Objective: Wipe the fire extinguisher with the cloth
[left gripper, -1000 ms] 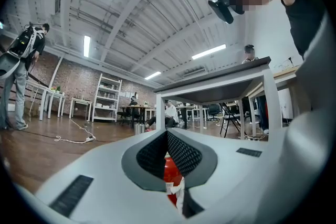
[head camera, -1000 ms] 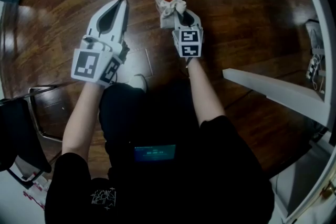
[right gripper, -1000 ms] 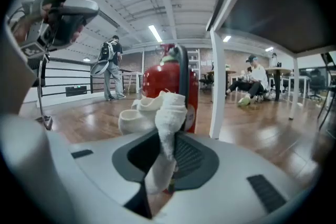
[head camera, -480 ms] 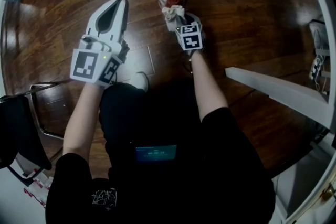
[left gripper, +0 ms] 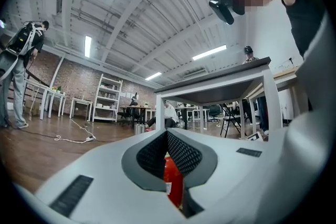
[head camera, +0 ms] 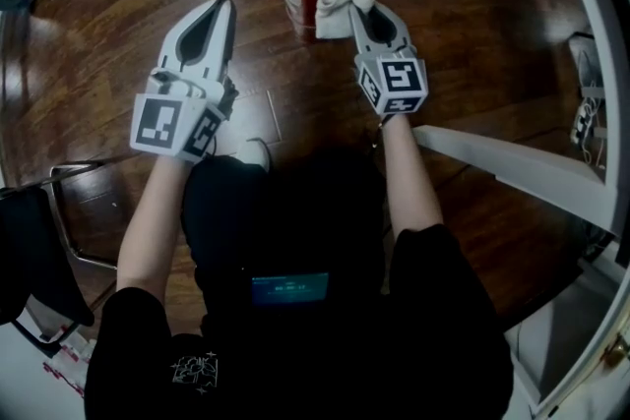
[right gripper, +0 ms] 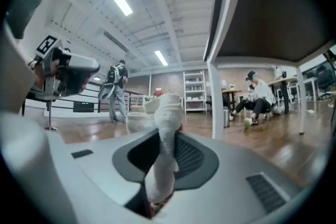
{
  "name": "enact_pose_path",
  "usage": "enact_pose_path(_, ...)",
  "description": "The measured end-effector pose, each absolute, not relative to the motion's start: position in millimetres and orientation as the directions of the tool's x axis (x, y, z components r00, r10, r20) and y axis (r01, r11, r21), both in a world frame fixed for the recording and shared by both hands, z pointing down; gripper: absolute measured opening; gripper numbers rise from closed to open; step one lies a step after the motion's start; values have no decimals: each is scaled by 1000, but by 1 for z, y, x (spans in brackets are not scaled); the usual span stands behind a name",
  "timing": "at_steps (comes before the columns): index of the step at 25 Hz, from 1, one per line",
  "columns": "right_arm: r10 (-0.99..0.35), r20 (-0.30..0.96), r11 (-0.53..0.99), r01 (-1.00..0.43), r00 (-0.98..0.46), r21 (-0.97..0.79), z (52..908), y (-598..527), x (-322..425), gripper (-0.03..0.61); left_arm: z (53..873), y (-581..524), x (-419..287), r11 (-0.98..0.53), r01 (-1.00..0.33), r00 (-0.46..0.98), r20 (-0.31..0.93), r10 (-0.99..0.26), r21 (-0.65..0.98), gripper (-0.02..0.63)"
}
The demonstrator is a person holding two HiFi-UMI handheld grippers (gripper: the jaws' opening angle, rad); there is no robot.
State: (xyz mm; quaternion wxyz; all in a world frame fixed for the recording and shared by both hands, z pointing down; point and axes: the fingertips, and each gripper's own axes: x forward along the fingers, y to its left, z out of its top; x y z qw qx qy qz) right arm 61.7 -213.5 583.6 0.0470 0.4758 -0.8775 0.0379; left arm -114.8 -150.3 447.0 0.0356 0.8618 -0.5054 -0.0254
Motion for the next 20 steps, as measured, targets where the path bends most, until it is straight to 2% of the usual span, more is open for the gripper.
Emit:
enact_pose_path(4,-858,-4,513,-858,-513,12,516,-239,87,89,446,-151,-111,-493,-865,495,-9,-869,91,2)
enact_pose_path(7,-872,-22,488,-872,-489,27,495,-261,93,89,446,-150,-109,-494,-864,496,-11,-868,92,2)
enact_pose_path(12,-875,29,484,-874,-483,39,512,-282,76,89,448,-150,-106,-501,-861,502,-8,-865,91,2)
enact_pose_path(20,-850,170,505,-863,-498,1,596,-278,64,84,450,-149,-110,-504,-858,506,-8,-862,97,2)
